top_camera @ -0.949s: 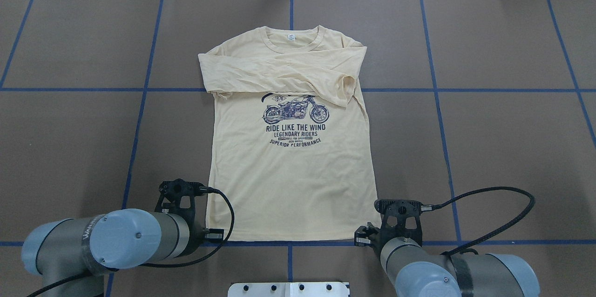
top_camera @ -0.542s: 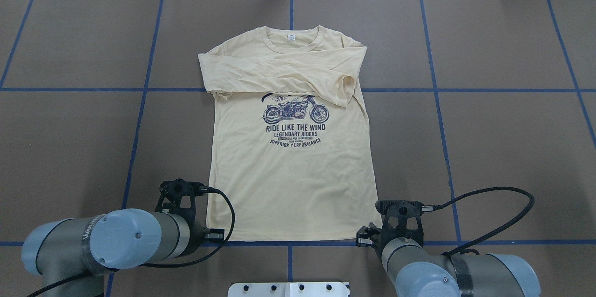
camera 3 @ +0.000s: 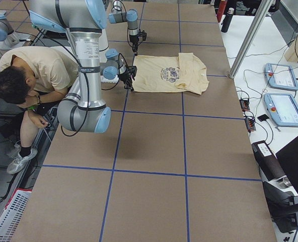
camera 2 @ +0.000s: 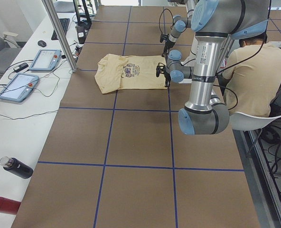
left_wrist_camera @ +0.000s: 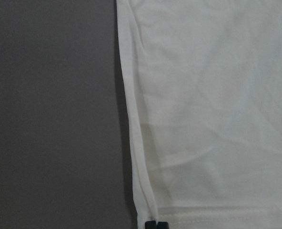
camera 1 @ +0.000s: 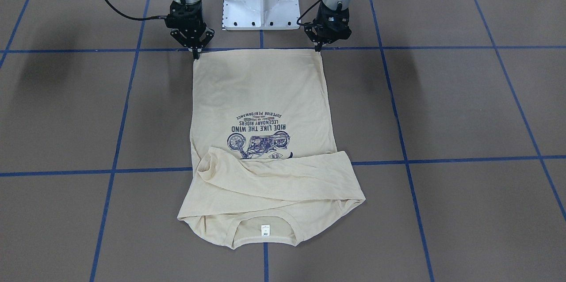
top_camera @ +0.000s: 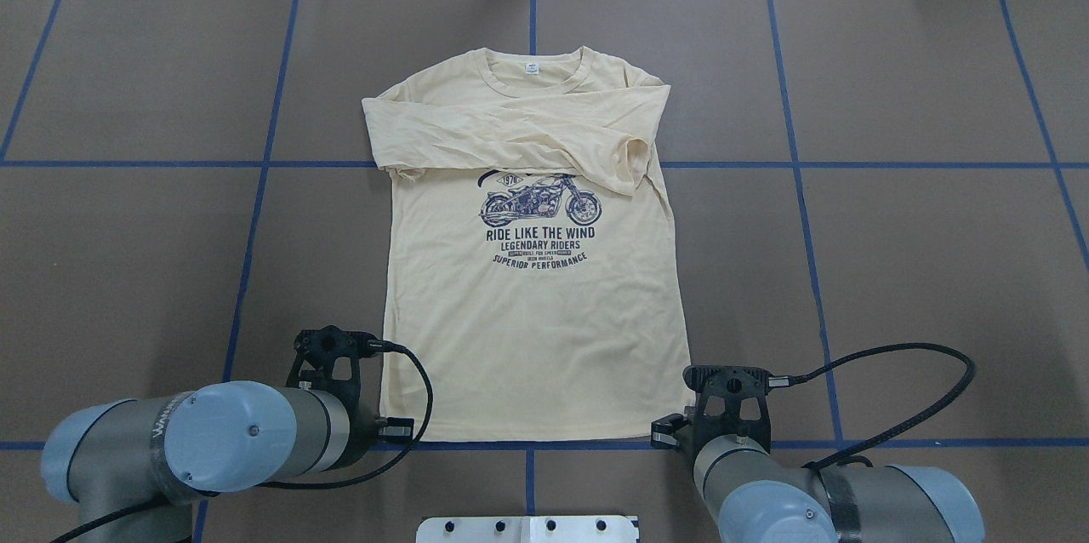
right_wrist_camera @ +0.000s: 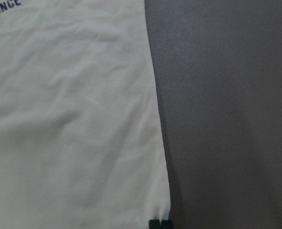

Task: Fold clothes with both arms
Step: 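Lift the hem with both grippers and fold it toward the collar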

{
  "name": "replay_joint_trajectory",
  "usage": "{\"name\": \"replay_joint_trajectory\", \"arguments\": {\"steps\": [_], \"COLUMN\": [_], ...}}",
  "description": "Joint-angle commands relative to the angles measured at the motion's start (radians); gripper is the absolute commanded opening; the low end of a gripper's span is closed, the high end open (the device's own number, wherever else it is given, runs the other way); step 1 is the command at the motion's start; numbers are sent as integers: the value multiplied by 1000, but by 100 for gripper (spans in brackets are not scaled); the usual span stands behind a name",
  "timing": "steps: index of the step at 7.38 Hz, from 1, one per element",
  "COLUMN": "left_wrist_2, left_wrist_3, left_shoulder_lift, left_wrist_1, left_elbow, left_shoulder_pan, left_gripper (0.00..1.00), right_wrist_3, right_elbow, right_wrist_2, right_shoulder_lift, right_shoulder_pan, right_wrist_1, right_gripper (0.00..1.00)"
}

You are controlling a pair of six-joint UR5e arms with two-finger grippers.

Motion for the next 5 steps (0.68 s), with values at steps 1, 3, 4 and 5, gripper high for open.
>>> {"name": "replay_joint_trajectory", "arguments": {"steps": [1,3,4,5], "left_wrist_2": [-4,-41,-114,-162], "left_wrist_3": [3,61,92,124], "left_shoulder_lift": [-1,16,4,5], "left_wrist_1": [2,65,197,294], "left_elbow": [-17,-188,-297,-436], "left_shoulder_pan": [-2,-29,-56,-64], "left_gripper": [0,0,0,0], "right_wrist_3": [8,-2,-2,-2], "right_elbow": [17,214,373,502], "right_wrist_2": [-9,38,131,180], "right_shoulder_lift": [6,-3,6,5], "right_shoulder_pan": [4,46,59,33], "right_wrist_1": [0,-94,-232,-326], "right_gripper": [0,0,0,0]}}
